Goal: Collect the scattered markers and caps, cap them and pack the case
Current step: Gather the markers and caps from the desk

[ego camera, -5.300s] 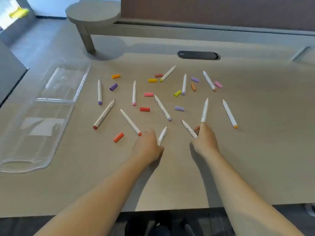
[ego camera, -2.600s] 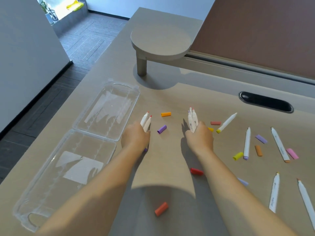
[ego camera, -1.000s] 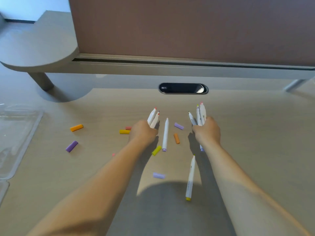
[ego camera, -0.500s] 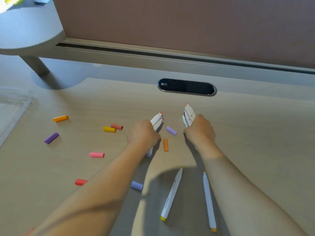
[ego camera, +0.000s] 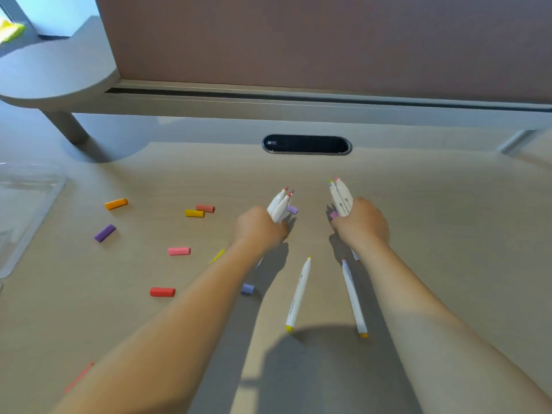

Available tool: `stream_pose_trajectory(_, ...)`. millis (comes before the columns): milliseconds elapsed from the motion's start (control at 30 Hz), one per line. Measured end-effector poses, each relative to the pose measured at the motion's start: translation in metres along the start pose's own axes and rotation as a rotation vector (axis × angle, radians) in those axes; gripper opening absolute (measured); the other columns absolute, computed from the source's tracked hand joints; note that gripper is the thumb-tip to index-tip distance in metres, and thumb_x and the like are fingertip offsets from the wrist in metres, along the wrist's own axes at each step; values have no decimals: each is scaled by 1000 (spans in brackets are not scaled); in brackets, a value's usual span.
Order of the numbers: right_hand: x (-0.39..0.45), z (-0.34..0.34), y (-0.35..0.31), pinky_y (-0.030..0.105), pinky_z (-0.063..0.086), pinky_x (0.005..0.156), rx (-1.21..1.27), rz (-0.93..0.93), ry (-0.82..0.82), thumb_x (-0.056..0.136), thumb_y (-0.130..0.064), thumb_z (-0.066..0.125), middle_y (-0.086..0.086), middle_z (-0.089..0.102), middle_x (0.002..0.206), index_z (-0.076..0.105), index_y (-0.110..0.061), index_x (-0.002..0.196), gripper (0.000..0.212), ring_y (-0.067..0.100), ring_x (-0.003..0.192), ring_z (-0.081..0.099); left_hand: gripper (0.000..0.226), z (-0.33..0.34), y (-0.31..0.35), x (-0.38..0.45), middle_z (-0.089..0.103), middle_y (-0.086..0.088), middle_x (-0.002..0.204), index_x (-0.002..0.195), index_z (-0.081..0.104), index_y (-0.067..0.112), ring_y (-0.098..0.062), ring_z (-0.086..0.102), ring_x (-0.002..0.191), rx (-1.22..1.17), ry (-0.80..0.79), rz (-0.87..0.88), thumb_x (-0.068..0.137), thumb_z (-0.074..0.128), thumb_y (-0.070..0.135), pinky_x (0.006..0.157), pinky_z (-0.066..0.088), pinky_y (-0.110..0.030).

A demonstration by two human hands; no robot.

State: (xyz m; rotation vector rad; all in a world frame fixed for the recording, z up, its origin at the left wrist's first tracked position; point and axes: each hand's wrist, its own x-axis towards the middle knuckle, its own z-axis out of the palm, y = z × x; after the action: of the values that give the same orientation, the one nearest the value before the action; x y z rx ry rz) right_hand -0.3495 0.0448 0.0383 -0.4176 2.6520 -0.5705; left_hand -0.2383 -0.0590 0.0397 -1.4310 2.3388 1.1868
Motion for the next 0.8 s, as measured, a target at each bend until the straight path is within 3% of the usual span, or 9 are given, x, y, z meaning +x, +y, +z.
stream_pose_trajectory(100,-26,-2,25,29,35,65,-12,61,-16,86,-18,53,3,47,87,43,-13,92,13,28,80,47,38,18,-10,-18,40,0,60,62,34,14,-14,41,53,49,-77,16,83,62,28,44,28,-23)
stream_pose_trajectory(233,-54,11,56,30,37,68,-3,152,-43,85,-19,55,4,48,92,49,-10,106,24,30,86,52,40,47,-26,-36,40,1,61,62,33,14,-19,47,64,153,-127,19,81,65,29,45,27,-24)
stream_pose_trajectory(333,-64,28,71,29,37,65,-22,189,-69,81,-16,60,3,48,91,49,-11,103,25,27,81,49,40,61,-32,-41,39,1,61,66,34,12,-22,47,73,208,-115,45,80,65,32,47,27,-25)
stream_pose_trajectory(500,-60,35,76,28,38,64,-15,174,-56,79,-12,59,3,47,84,40,-13,89,21,28,78,50,36,75,-30,-38,40,0,60,61,31,14,-23,49,72,306,-55,81,81,60,18,43,27,-23)
stream_pose_trajectory(600,-54,31,77,24,35,53,21,165,-67,77,-11,58,1,45,73,40,-12,86,20,28,73,50,33,78,-23,-37,40,0,61,61,31,14,-20,48,64,345,-38,87,80,59,16,43,29,-22)
stream_pose_trajectory(733,-35,15,78,24,32,50,206,160,-98,76,-11,57,-1,43,72,40,-11,89,21,28,77,50,26,73,-8,-28,44,1,65,65,40,12,-17,46,57,166,-105,5,80,60,20,45,32,-23)
stream_pose_trajectory(800,-18,1,76,25,36,53,367,119,-108,80,-11,55,3,48,82,39,-11,95,22,28,80,51,18,68,9,-22,48,6,82,74,45,9,-22,50,65,-50,-127,-5,83,56,19,51,37,-25)
